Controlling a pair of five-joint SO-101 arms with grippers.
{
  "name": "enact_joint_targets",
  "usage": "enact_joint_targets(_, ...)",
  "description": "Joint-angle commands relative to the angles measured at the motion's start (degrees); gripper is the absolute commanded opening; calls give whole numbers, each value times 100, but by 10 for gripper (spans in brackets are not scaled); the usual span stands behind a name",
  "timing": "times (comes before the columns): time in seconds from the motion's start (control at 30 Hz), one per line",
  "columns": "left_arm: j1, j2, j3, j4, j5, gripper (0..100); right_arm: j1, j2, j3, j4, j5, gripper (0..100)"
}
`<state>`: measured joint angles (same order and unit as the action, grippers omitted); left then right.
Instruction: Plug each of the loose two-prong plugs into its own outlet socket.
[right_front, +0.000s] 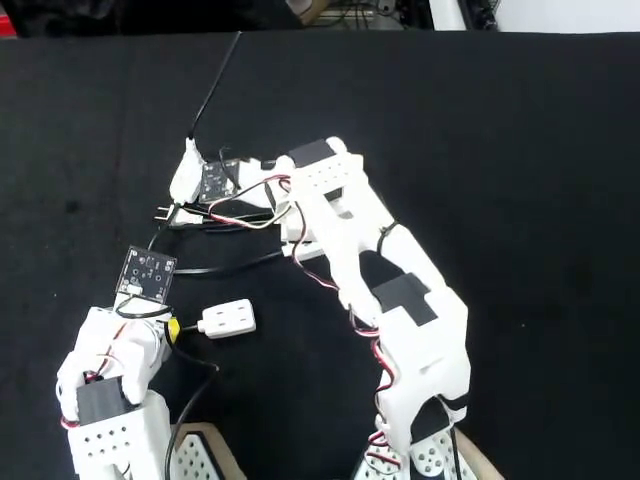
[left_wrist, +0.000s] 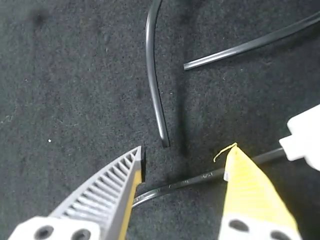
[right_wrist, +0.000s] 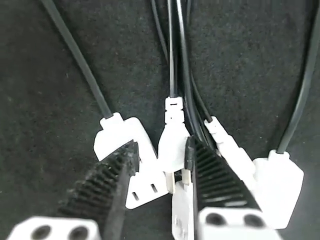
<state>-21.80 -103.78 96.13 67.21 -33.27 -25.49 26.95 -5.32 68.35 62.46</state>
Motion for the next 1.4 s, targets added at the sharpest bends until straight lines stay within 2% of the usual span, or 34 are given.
enact_joint_targets(0.0, -92, -53, 101, 35, -26, 263, 53, 101, -22, -343, 79, 148)
enact_joint_targets(0.13, -92, -53, 101, 35, -26, 263, 105, 347, -303, -369, 79, 146)
enact_joint_targets(0.3, -92, -53, 101, 35, -26, 263, 255, 400, -470, -369, 79, 79)
enact_joint_targets(0.53, -92, -53, 101, 35, -26, 263, 281, 391, -479, -369, 79, 69)
enact_joint_targets(0.63, -92, -53, 101, 35, -26, 263, 290, 391, -567, -378, 62, 12)
enact_joint_targets(0.73, -92, -53, 101, 35, -26, 263, 352, 382, -637, -369, 9, 11)
enact_joint_targets(0.9, -92, -53, 101, 18, -26, 263, 343, -189, -708, 167, -281, 11)
enact_joint_targets(1.13, -92, -53, 101, 18, -26, 263, 211, -1446, -699, 747, -1125, 11)
enact_joint_targets(1.3, -92, -53, 101, 18, -26, 263, -167, -1903, -998, 1697, -2145, 11)
enact_joint_targets(1.37, -92, -53, 101, 26, -26, 263, -185, -1903, -1068, 1873, -2136, 11)
